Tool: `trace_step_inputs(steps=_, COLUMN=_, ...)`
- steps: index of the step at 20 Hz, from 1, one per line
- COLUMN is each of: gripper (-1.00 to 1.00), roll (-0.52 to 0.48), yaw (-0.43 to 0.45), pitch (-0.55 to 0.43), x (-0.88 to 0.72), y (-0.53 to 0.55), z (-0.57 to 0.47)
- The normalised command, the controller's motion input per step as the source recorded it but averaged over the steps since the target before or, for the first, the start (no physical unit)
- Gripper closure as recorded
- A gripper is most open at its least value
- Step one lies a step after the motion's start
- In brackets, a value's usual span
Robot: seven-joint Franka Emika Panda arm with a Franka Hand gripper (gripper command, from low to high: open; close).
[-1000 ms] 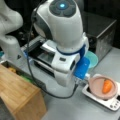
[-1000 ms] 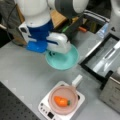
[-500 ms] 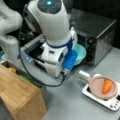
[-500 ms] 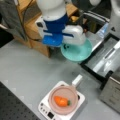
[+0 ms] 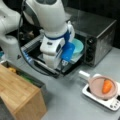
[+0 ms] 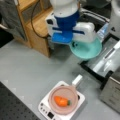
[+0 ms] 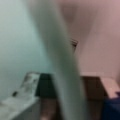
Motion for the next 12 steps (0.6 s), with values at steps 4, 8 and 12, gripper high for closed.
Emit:
trace_step_inputs(steps=4, gripper=1.00, roll=0.076, yaw=-0.243, pitch=-0.254, x=-0.48, y=0.29, z=-0.12)
trace_step_inputs(steps=8, gripper=1.00, roll=0.055, yaw=-0.195, pitch=-0.284, x=-0.56, y=0.17, z=-0.19)
trace_step_inputs(steps=12, gripper=1.00, roll=0.060, yaw=-0.178, pitch=-0.304, x=-0.52, y=0.11, z=-0.22)
